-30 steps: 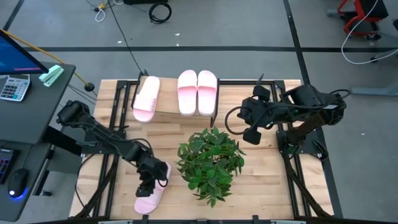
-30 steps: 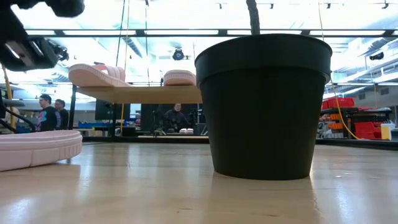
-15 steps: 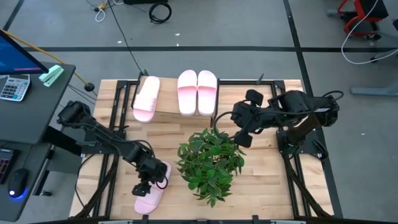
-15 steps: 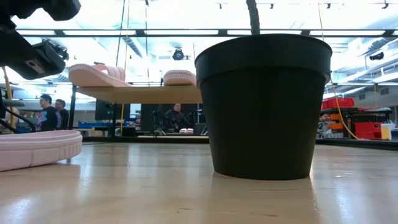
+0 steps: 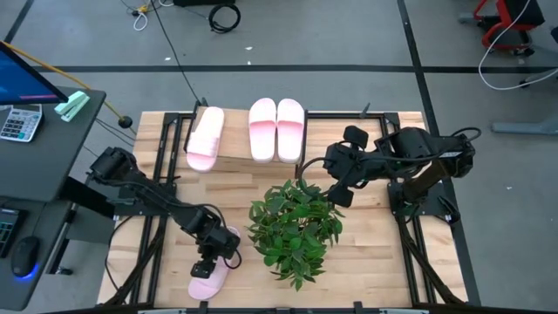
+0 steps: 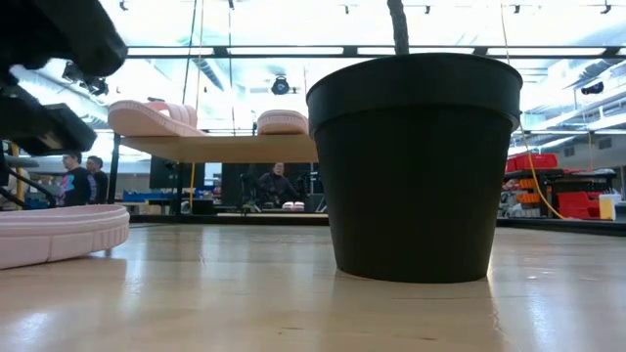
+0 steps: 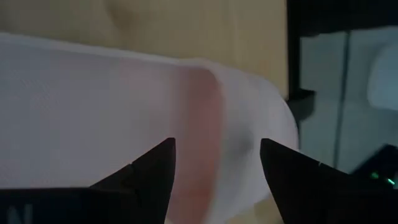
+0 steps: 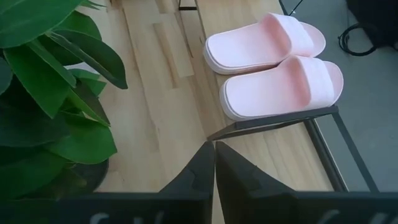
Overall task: Pick and place slides into the shelf
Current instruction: Put the pink slide on the shelf
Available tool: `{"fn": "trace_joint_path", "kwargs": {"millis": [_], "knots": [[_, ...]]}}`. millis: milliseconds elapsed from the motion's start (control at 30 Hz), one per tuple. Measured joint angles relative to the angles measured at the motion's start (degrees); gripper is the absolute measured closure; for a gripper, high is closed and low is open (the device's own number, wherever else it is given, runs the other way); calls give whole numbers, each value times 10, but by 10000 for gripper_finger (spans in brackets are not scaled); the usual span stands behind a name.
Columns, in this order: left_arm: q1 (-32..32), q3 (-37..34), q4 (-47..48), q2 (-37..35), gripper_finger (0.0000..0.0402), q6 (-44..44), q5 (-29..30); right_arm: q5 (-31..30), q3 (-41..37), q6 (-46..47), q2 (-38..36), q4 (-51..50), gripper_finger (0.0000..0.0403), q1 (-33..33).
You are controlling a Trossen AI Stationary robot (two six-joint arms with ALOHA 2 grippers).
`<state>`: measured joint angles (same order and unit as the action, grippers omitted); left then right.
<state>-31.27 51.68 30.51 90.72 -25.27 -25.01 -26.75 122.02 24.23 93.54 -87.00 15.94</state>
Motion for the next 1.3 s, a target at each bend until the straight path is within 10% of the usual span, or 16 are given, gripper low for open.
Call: {"fn": "trace_joint_path", "kwargs": {"millis": [333, 633, 1300], "knots": [[-35, 0, -16, 5, 201, -12, -17, 0, 0, -8, 0, -2, 383, 0], [-37, 0, -17, 5, 379, 6, -20, 0, 0, -8, 0, -3, 383, 0], [20, 47, 65, -120, 389, 41, -21, 0, 0, -8, 0, -3, 383, 0]]}}
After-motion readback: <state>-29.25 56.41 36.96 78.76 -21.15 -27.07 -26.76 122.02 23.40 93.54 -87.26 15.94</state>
